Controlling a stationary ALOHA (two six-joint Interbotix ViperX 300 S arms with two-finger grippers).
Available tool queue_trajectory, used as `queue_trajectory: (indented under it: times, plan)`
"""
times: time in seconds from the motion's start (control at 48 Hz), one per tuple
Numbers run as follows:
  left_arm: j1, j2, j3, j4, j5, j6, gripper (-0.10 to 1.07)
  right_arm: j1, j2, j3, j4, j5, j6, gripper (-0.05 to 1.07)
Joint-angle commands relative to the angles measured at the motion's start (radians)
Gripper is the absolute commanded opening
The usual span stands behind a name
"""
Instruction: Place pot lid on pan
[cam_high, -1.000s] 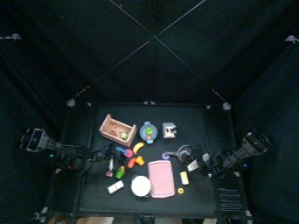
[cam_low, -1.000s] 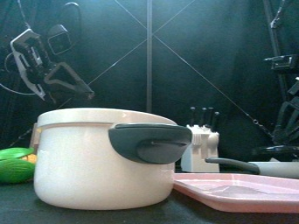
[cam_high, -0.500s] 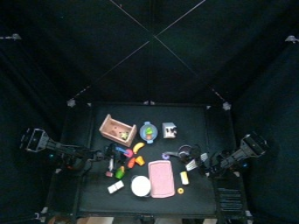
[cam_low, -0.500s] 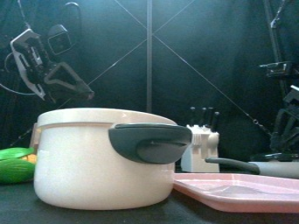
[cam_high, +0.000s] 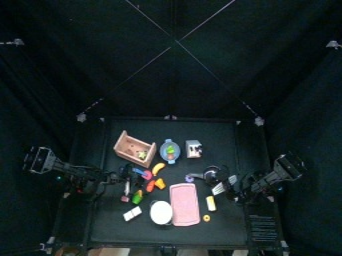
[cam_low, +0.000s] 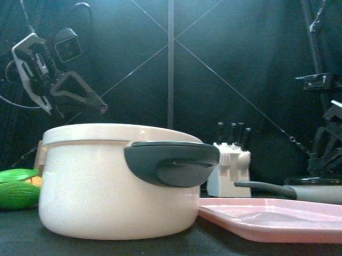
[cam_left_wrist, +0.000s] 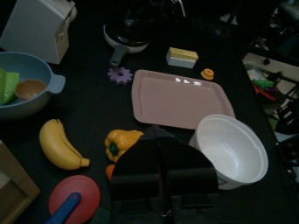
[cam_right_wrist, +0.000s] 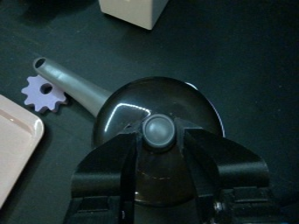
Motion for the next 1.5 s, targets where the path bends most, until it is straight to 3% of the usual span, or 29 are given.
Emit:
queue_trajectory:
  times: [0.0,0.479,1.479]
  plan:
    - [0.0,0.002,-0.011,0.0,-0.003,0.002,-0.03,-0.003,-0.011,-0.006,0.002,0.002,0.002,0.7]
    - [-0.002,0.002,-0.011,0.0,-0.003,0.003,-0.03,-0.005,-0.081,0.0,-0.02,0.038,0.002,0.7]
    - [0.0,0.002,-0.008,0.0,-0.003,0.002,-0.03,-0.025,-0.028,0.005,0.008,-0.003,0.002,0.7]
